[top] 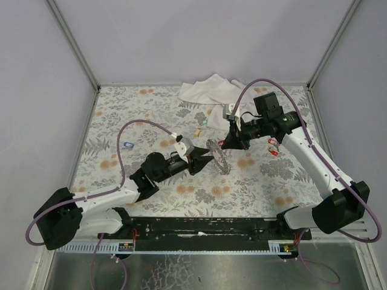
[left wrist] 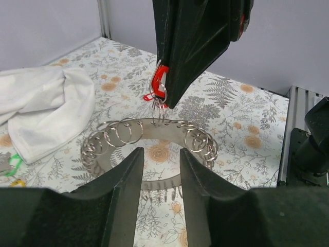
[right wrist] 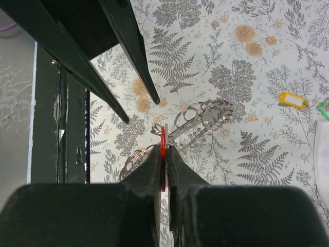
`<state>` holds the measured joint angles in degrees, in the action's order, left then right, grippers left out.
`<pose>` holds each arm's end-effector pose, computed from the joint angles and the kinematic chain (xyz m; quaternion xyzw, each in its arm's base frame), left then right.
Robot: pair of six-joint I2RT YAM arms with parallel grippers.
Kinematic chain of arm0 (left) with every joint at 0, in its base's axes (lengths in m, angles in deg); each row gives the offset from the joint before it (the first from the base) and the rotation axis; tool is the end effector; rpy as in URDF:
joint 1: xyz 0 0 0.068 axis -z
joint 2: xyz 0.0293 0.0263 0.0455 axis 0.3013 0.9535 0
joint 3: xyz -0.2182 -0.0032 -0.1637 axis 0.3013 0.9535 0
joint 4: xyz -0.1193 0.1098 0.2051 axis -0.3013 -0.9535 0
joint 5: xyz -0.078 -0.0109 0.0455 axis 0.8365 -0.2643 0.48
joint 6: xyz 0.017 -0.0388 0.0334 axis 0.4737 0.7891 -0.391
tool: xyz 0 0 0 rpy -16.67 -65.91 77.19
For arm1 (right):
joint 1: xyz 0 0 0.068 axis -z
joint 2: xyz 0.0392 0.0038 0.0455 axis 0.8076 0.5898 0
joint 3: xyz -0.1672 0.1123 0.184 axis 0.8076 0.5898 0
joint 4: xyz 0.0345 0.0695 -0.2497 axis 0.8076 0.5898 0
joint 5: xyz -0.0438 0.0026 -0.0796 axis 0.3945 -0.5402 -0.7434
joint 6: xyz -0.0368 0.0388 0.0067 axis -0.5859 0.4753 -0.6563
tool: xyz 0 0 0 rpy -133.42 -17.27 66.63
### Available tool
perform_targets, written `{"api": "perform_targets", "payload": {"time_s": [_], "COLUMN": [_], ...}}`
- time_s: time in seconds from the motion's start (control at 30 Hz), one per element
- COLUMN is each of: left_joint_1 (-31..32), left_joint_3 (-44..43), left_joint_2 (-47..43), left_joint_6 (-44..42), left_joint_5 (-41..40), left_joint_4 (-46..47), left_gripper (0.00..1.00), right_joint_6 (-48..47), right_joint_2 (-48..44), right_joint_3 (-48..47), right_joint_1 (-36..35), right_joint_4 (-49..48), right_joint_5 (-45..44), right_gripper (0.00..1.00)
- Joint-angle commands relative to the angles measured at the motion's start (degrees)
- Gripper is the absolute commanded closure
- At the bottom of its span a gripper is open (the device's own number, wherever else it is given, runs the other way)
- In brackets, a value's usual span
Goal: Remove the keys from the keyring
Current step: Remove the key from the keyring.
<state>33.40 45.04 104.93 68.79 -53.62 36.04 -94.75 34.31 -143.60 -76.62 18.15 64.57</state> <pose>0.1551 -0.2009 0.2608 0.3326 0.5904 -0.3841 0.6271 0.2471 0.1348 0.3515 -0.5614 0.6342 0.3718 0.3799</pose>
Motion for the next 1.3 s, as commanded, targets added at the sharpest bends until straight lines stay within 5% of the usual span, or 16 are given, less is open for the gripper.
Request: {"api": "perform_targets", "payload": {"time_s": [0.0,0.67,1.27], "left_joint_1": [-0.2,3.5,3.9], "left_joint_3": [1.0,-7.3,-9.2], "left_joint_2": [-3.8,1.8,3.6], "left_joint_6": [-2.9,-3.6,-5.3], "left_joint_5": [-0.1,-7.0,-9.9], "left_joint_4": [3.1,-3.1,-4.3], "left_gripper": [0.64,0.60,0.67], "right_joint_6": [-0.8,-0.8,-0.8], "right_joint_2": [-2.2,-2.0,-2.2], "right_joint_3": [-0.4,-0.2,-0.1], "right_joint_1": [0.3,0.2,0.2], "right_joint_4": [-1.8,-1.9,-1.8], "right_joint_5": [1.4,1.4,1.6], "right_gripper": [1.00,1.00,1.00]}}
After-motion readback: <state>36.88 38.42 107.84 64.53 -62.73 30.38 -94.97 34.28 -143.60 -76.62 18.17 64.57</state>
